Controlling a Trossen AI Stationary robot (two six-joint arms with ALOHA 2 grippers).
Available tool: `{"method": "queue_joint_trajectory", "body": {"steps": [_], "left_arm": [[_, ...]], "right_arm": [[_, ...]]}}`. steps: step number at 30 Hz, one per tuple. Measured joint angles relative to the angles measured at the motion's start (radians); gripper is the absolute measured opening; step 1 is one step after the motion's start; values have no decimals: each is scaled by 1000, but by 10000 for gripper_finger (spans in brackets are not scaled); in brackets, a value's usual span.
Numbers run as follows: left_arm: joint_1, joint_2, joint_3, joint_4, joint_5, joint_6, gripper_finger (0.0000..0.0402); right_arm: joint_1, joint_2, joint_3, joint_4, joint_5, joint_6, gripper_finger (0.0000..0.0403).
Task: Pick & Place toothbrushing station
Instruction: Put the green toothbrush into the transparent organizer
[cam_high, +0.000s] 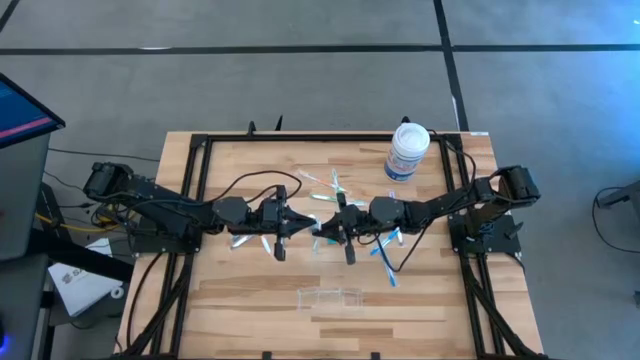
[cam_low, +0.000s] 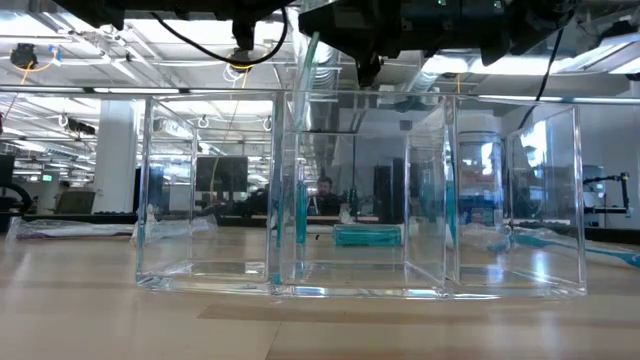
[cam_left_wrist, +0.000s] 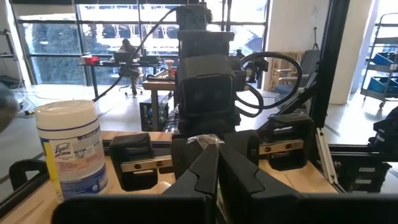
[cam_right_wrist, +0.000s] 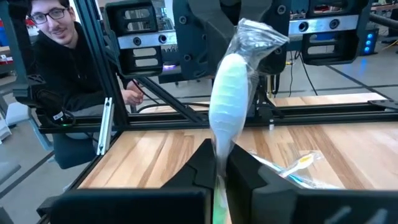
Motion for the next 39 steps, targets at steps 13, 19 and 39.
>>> {"method": "queue_joint_trajectory", "body": {"steps": [13,19,39], "left_arm": [[1,-78,-1,-103,-44,23,115],[-2,-92,-2,-148,-43,22,129],[-4,-92,-2,-157,-40,21,121]], "right_arm": [[1,-9,-1,-43,-17,-12,4],[24,-74,-1,-139,-18,-24,4],[218,-126,-1,-190,63,-30,4]]}}
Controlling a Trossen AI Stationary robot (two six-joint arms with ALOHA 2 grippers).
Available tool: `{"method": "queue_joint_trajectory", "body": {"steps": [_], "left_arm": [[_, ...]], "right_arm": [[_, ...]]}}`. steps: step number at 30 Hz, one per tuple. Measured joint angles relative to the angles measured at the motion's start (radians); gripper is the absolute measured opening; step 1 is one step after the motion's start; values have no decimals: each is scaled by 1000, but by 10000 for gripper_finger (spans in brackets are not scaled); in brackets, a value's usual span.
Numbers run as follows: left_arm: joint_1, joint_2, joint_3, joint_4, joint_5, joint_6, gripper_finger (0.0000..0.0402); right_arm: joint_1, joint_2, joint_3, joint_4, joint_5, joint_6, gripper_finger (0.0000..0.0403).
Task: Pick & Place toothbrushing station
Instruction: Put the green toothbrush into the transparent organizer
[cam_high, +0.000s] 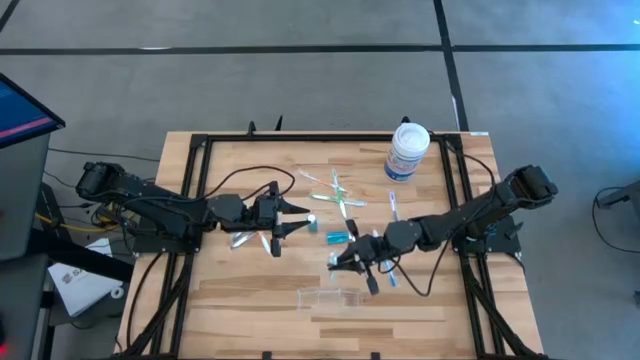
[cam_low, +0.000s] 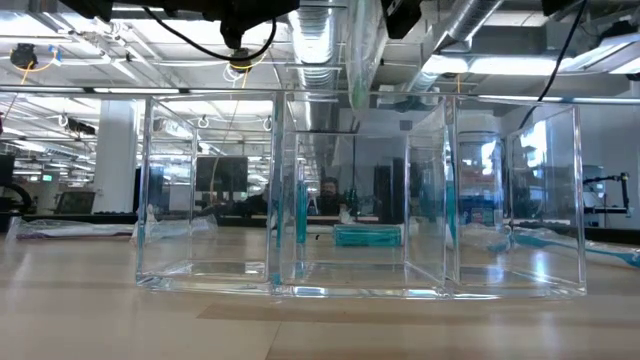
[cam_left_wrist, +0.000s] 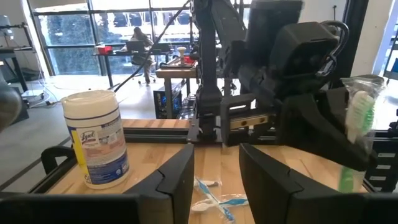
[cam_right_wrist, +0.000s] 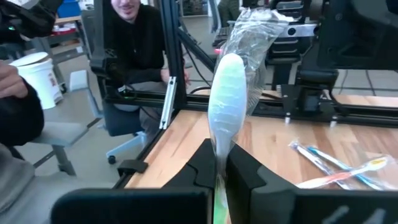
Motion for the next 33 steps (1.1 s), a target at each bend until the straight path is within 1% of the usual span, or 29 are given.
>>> {"method": "queue_joint_trajectory", "body": {"steps": [5,10,14,17,19,25,30,33], "left_arm": [[0,0,0,-1,3,0,118],[0,0,0,-2,3,0,117],[0,0,0,-5,3,0,117],[0,0,0,-7,3,0,116],[0,0,0,-7,2,0,116],[0,0,0,-6,-2,0,115],[0,0,0,-6,-2,0,115],[0,0,0,-6,-1,0,114]], "right_arm": [[26,0,0,-10,25,2,4],[66,-26,-16,-45,116,17,4],[120,-93,-71,-49,228,27,4],[158,-148,-107,-32,269,32,4],[177,-158,-123,-30,300,50,4],[220,-111,-129,-26,329,89,4],[264,-78,-129,-1,412,104,6],[287,-72,-129,4,429,113,8]]}}
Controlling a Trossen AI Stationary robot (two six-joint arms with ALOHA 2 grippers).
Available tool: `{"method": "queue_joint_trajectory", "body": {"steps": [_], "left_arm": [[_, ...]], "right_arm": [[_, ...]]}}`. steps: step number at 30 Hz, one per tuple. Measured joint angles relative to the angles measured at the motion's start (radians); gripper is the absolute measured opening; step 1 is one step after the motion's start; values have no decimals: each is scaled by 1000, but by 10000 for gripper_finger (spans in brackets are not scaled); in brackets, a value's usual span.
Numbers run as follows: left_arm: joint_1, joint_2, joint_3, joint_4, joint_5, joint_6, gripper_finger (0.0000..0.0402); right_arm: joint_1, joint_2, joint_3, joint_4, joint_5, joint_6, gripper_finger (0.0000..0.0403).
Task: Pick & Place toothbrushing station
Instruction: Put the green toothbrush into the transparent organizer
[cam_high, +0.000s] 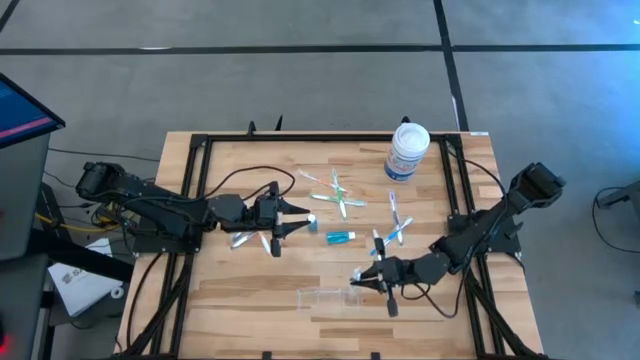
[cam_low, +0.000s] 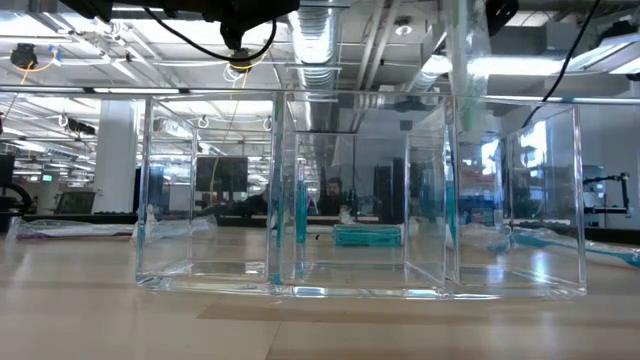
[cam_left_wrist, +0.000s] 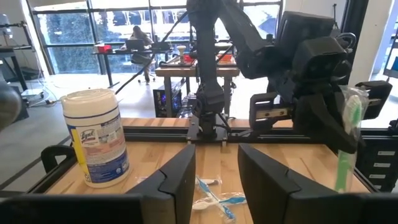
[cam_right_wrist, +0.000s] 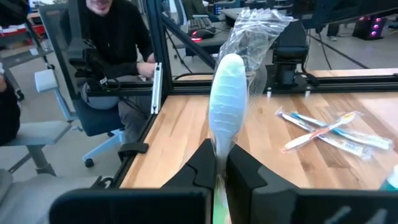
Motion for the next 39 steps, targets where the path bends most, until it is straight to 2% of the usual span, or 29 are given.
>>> {"method": "queue_joint_trajectory", "body": {"steps": [19,28,39], "left_arm": [[0,0,0,0,2,0,113],[0,0,0,0,5,0,113],[0,0,0,-1,3,0,113]], "right_arm": [[57,1,1,-33,79,49,8],[67,148,-1,104,95,40,5],[80,157,2,127,99,40,5]]}}
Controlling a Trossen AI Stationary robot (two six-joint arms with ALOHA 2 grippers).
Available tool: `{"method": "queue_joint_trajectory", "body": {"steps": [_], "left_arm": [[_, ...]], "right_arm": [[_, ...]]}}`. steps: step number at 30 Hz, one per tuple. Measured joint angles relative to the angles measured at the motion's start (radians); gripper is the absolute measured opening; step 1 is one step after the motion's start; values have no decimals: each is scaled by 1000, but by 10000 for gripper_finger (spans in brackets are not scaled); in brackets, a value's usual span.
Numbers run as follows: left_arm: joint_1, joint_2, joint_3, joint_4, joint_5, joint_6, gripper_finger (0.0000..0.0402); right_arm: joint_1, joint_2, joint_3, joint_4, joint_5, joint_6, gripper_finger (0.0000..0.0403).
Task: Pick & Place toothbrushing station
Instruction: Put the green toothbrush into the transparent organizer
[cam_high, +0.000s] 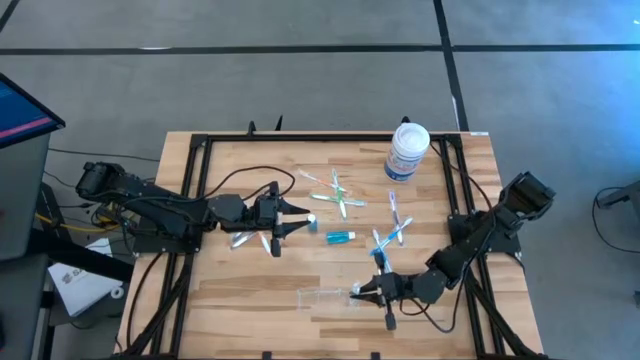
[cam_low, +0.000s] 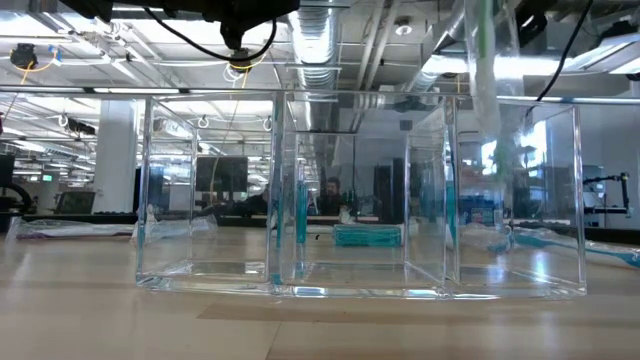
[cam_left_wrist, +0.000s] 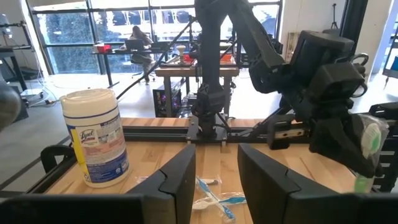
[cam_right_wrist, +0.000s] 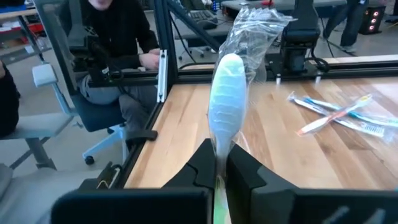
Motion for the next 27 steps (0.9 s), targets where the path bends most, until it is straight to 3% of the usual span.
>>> {"method": "queue_joint_trajectory", "body": {"steps": [6,27], "left_arm": [[0,0,0,-1,-3,0,113],[0,0,0,-1,-2,0,113]], "right_arm": [[-14,56,-1,29,2,17,11],[-20,56,-1,2,-5,23,13]]}}
